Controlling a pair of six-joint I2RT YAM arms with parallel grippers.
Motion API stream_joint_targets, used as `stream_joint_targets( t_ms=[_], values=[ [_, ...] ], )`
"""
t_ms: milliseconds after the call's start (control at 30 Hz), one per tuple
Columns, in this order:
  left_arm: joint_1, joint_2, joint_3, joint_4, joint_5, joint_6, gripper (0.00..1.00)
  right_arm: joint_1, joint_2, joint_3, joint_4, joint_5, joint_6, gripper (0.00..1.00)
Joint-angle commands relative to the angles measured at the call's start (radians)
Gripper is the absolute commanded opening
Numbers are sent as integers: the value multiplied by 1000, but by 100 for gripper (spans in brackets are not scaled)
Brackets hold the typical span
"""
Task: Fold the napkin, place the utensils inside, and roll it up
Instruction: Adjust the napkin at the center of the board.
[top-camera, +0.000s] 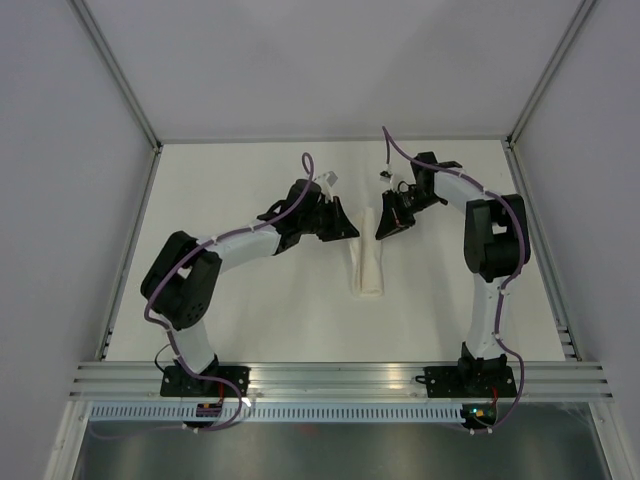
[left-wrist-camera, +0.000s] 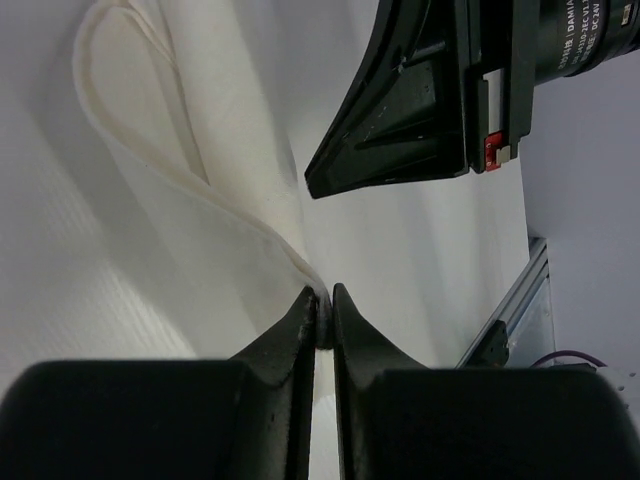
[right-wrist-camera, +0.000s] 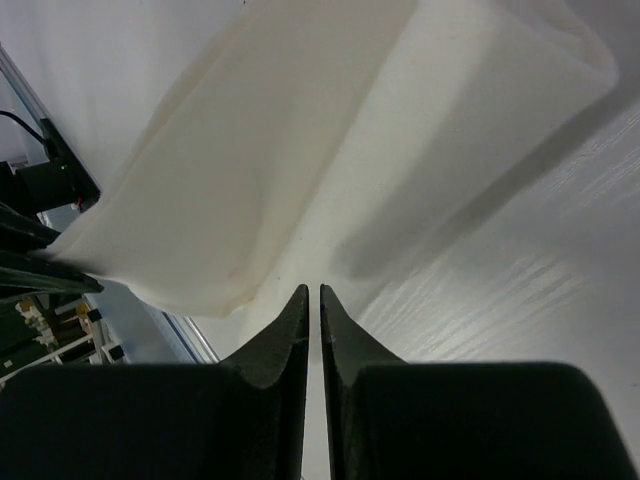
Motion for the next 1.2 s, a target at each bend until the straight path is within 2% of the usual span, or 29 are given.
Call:
stream_joint_targets(
  t_ms=[0,200,400,567,767,1167],
  values=[
    [-17,47,65,-27,49,11,13,24,-27,-17,21,7,-13,13],
    [-27,82,77,-19,63,5,14,47,-37,-47,62,70,9,8],
    [-41,96,108,-22,84,14,14,-1,-95,-24,62,76,16,10],
    [-46,108,116,-22,91,16,13,-19,-134,-38,81,171,36,12],
    [-46,121,128,-18,115,19,13,-30,-105,-81,91,243,36,12],
    [-83,214,228,11,204,29,13,-6,-47,-142,133,277,36,11]
  ],
)
